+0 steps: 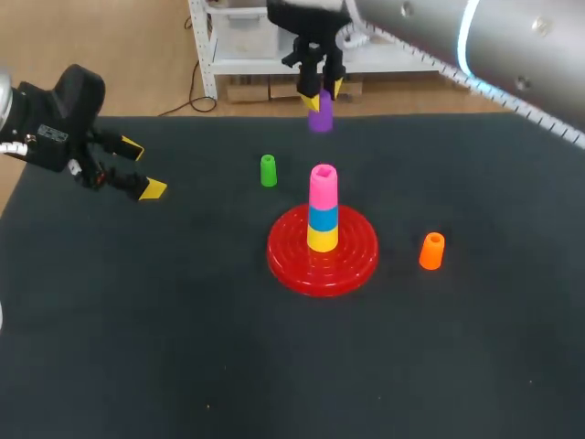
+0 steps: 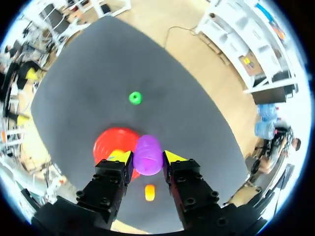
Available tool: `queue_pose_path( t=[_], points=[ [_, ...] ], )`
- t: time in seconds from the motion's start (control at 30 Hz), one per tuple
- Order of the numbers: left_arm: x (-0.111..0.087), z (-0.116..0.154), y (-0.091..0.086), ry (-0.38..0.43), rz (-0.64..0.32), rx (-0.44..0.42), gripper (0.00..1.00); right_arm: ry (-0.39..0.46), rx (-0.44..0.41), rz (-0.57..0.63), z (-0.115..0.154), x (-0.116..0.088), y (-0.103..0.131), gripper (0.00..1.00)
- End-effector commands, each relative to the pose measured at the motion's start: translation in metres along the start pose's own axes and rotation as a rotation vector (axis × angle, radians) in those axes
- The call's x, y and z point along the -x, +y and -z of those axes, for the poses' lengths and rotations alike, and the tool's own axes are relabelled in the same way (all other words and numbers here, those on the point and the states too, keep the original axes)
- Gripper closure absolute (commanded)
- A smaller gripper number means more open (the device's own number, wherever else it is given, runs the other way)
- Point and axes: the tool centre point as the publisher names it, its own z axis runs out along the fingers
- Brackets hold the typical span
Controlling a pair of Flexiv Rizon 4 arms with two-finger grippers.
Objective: Pick up and stack the cylinders on the red base in this order: pink,purple,orange,green
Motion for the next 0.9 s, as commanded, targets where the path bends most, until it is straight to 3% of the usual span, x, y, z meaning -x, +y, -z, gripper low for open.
queue_pose_path(
  t=[0.03, 0.33, 0.47, 0.9],
  points=[
    [-0.002, 0.0, 0.0, -0.006, -0.003, -0.001, 0.0, -0.219, -0.033, 0.058, 0.015, -0.077, 0.03, 1.0],
    [-0.002, 0.0, 0.0, -0.006, -0.003, -0.001, 0.0, -0.224, -0.003, 0.188, 0.024, -0.116, 0.066, 1.0],
    [-0.002, 0.0, 0.0, -0.006, -0.003, -0.001, 0.0, -0.229, 0.018, 0.203, 0.025, -0.124, 0.073, 1.0],
    [-0.002, 0.0, 0.0, -0.006, -0.003, -0.001, 0.0, -0.286, 0.047, 0.187, 0.021, -0.116, 0.084, 1.0]
  ],
)
